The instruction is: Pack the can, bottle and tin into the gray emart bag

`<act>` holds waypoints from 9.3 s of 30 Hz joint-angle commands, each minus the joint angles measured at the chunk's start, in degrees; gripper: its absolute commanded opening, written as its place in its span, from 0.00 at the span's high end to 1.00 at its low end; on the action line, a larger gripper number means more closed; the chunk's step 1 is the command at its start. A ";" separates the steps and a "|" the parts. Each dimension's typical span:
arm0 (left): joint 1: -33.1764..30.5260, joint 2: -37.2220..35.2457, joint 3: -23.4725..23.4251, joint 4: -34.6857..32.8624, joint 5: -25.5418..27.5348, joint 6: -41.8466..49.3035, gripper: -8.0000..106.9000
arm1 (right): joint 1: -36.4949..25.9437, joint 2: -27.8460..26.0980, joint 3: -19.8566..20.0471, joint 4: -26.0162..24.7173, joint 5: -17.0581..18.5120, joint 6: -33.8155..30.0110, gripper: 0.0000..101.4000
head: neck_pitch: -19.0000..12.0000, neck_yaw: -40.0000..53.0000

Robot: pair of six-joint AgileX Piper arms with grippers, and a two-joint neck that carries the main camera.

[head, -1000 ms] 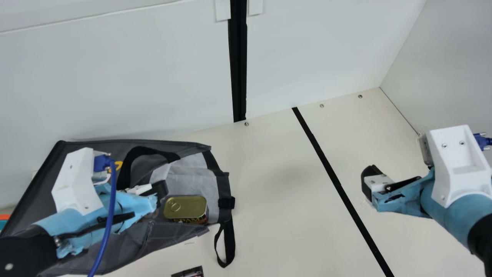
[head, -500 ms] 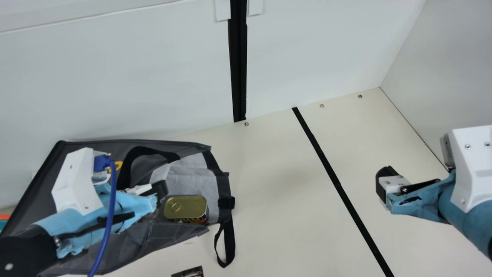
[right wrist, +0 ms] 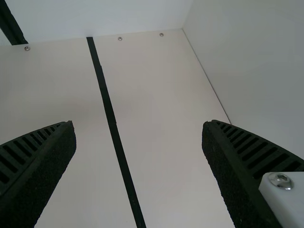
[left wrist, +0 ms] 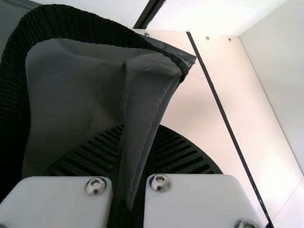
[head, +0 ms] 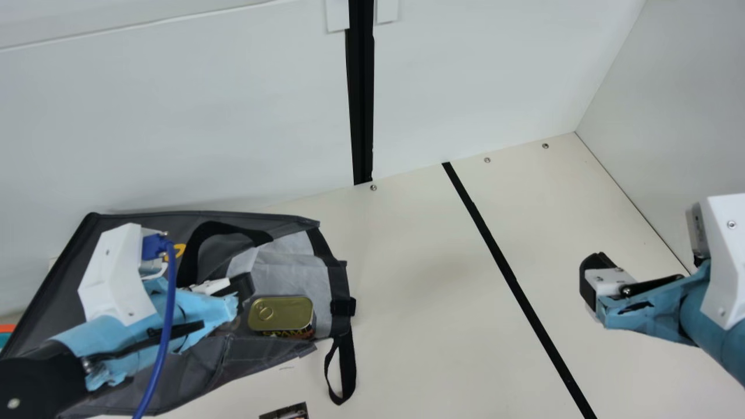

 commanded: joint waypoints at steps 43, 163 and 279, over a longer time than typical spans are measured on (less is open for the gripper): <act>0.00 0.00 0.00 0.00 0.00 0.00 0.84 | -0.45 6.96 2.45 7.97 -6.36 -7.47 0.10 | -1.30 -0.05; 0.00 0.00 0.00 0.00 0.00 0.00 0.84 | 12.62 46.96 7.18 59.19 -19.59 -55.17 0.10 | -1.30 -0.05; 1.36 2.91 -8.48 -6.89 -1.03 9.99 0.84 | 9.47 51.78 0.27 83.71 5.50 -58.54 1.00 | -1.30 -0.05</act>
